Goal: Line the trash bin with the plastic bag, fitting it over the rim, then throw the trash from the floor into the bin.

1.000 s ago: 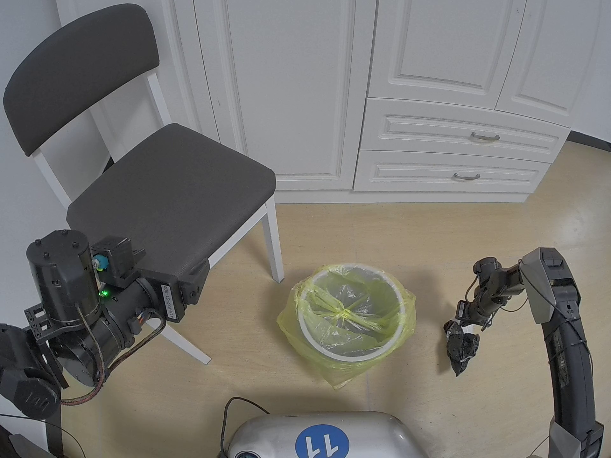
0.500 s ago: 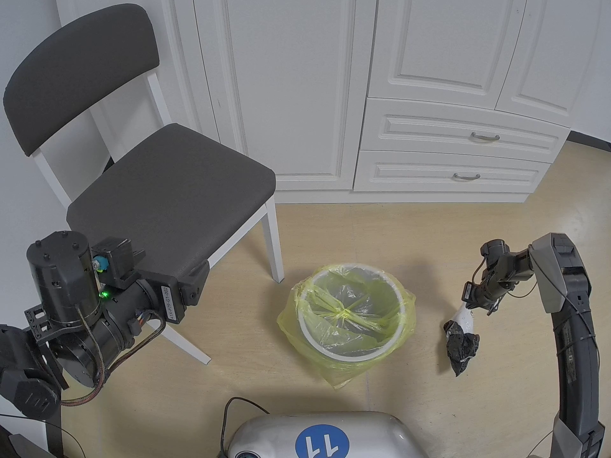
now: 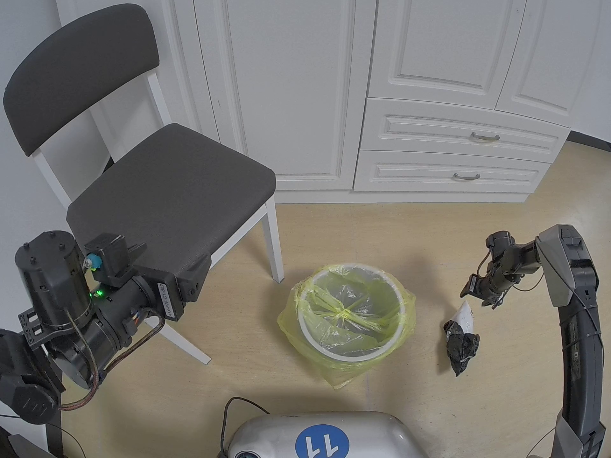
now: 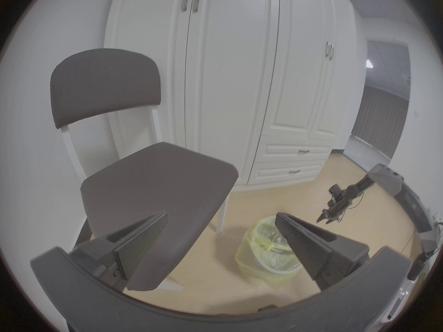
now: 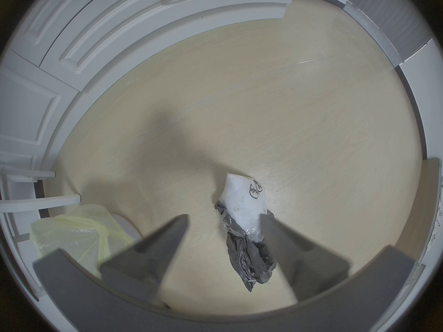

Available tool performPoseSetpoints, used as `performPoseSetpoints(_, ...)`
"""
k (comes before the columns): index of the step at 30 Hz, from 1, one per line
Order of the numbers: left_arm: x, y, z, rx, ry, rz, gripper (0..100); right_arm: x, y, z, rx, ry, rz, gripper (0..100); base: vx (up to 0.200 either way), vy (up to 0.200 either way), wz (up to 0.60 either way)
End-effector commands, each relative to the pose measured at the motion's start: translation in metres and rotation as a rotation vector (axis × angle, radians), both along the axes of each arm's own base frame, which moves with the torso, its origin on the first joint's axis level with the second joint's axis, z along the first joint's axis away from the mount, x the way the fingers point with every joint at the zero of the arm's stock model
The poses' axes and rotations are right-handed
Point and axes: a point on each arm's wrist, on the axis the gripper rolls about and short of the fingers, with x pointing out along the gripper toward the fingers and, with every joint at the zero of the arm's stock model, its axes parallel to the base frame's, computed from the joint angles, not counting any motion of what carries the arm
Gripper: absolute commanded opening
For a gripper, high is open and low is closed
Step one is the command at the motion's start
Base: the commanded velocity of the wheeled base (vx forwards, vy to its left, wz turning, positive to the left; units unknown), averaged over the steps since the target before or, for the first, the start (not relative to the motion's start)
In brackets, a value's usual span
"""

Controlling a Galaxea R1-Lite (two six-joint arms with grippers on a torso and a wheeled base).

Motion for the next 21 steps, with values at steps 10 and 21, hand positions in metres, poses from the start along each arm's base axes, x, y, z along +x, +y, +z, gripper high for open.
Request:
performPoseSetpoints(10,-0.005,0.001,0.006,-0.048,-0.089,-0.045,100,0.000,-0.003,0.001,-0.004,-0.005,0.001,100,-0.160,0.000,0.00)
performPoseSetpoints(21,-0.004,0.001,0.003,-0.032,-0.078,-0.044,100,0.008,-0.006,-0.024,-0.024,0.005,0.005,100,-0.127,0.000,0.00)
